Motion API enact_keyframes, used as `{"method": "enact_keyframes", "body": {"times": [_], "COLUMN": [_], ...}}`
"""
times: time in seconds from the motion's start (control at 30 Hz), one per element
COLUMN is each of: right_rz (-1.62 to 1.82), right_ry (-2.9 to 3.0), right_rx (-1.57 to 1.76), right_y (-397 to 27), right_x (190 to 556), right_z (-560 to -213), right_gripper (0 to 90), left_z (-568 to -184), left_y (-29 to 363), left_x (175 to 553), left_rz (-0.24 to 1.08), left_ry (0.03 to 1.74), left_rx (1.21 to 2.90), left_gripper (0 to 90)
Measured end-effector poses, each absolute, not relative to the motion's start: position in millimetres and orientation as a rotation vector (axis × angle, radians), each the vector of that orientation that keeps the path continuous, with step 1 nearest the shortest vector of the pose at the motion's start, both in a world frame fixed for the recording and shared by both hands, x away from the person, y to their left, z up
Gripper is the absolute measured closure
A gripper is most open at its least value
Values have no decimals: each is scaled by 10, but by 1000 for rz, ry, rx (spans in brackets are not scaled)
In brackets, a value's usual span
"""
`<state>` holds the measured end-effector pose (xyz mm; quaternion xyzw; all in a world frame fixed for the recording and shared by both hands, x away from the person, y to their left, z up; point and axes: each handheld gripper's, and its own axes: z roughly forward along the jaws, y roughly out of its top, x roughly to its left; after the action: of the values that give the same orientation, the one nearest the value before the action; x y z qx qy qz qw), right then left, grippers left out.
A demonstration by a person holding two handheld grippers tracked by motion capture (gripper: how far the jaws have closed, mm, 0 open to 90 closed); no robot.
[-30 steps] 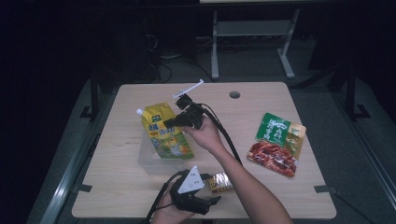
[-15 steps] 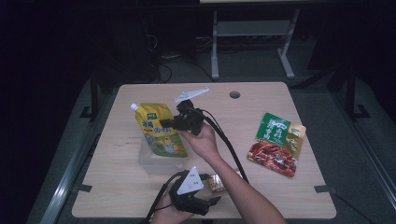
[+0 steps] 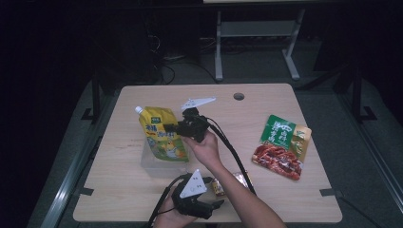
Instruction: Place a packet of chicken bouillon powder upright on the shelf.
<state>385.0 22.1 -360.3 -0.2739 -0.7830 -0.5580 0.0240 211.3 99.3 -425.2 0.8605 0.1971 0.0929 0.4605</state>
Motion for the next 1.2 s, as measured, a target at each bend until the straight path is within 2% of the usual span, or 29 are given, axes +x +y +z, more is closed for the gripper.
{"method": "enact_keyframes", "body": {"times": [0.3,0.47,0.5,0.6,0.63,0.73,0.83,0.9,1.2], "right_rz": [-1759,-1704,-1689,-1625,-1604,-1564,-1539,-1537,-1669], "right_ry": [-2398,-2460,-2470,-2471,-2483,-2517,-2524,-2498,-2416], "right_rx": [-893,-864,-863,-881,-888,-892,-918,-932,-928], "right_y": [195,255,266,292,300,320,332,334,294], "right_x": [3846,3875,3884,3947,3963,4008,4044,4043,3914], "right_z": [-3643,-3617,-3609,-3572,-3555,-3505,-3490,-3500,-3460], "right_gripper": [895,866,849,711,708,736,858,889,898], "left_z": [-4253,-4247,-4246,-4243,-4245,-4245,-4241,-4241,-4238], "left_y": [989,996,998,1002,998,991,989,987,979], "left_x": [2115,2123,2123,2130,2125,2119,2115,2114,2101], "left_rz": [228,230,231,237,232,228,229,228,229], "left_ry": [487,490,490,478,483,486,483,481,470], "left_rx": [2117,2113,2112,2116,2111,2109,2113,2113,2116], "left_gripper": [245,245,245,245,245,245,245,245,245]}}
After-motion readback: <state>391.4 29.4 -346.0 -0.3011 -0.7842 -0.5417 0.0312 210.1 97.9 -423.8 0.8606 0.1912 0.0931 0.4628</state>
